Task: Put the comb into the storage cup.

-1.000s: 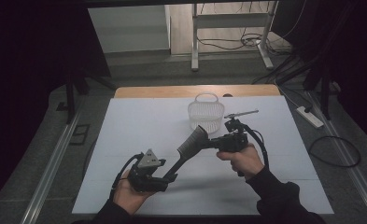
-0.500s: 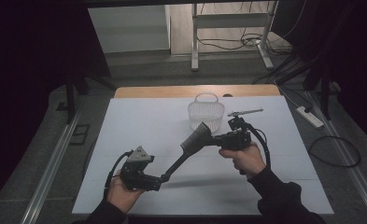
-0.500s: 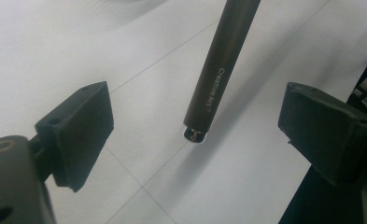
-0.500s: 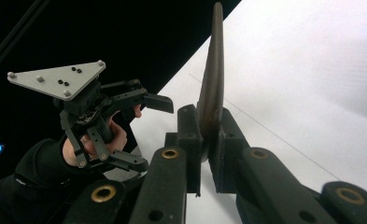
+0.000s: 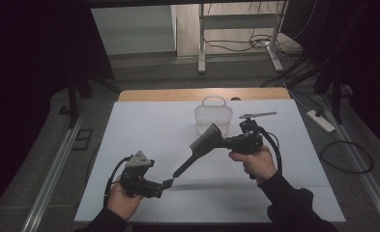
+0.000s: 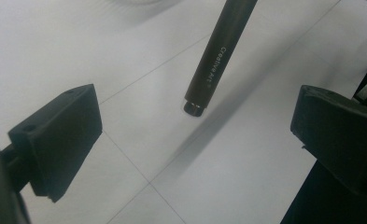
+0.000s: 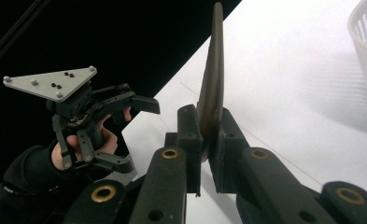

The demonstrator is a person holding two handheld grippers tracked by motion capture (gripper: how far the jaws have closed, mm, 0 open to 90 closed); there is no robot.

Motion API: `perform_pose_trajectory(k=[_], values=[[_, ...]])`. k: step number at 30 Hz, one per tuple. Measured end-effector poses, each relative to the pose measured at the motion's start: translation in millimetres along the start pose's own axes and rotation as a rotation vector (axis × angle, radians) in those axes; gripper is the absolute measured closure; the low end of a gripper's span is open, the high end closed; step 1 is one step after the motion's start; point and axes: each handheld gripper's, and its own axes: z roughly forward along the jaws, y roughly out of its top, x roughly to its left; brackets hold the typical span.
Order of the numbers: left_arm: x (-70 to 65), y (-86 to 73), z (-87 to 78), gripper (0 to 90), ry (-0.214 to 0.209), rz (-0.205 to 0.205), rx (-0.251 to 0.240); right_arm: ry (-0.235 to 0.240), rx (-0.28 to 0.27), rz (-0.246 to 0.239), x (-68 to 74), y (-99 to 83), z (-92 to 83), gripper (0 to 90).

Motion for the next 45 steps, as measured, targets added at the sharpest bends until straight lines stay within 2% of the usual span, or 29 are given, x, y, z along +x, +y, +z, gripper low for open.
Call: perform_pose_trajectory(k=[10, 13, 16, 23, 35, 45], values=[[10.0, -5.9, -12.3, 1.5, -0.005, -0.020, -0.053, -0.031, -0.026, -0.004, -2.7, 1.8, -5.9, 83.5], [12.1, -7.2, -14.3, 1.2, -0.002, -0.031, -0.051, -0.033, -0.029, -0.004, -3.0, 2.1, -6.9, 83.5], [15.6, -11.2, -18.1, 0.5, 0.024, -0.039, -0.039, -0.041, -0.038, -0.006, -3.8, 2.7, -9.6, 83.5], [21.7, -16.8, -24.3, 0.0, 0.038, -0.056, -0.042, -0.056, -0.054, -0.007, -5.3, 3.3, -13.2, 83.5], [32.1, -35.4, -44.3, 0.0, 0.064, -0.114, -0.053, -0.066, -0.084, 0.001, -8.8, 5.0, -20.3, 83.5], [34.6, -48.3, -59.2, 0.0, 0.081, -0.128, -0.072, -0.070, -0.114, 0.014, -12.2, 6.9, -25.5, 83.5]])
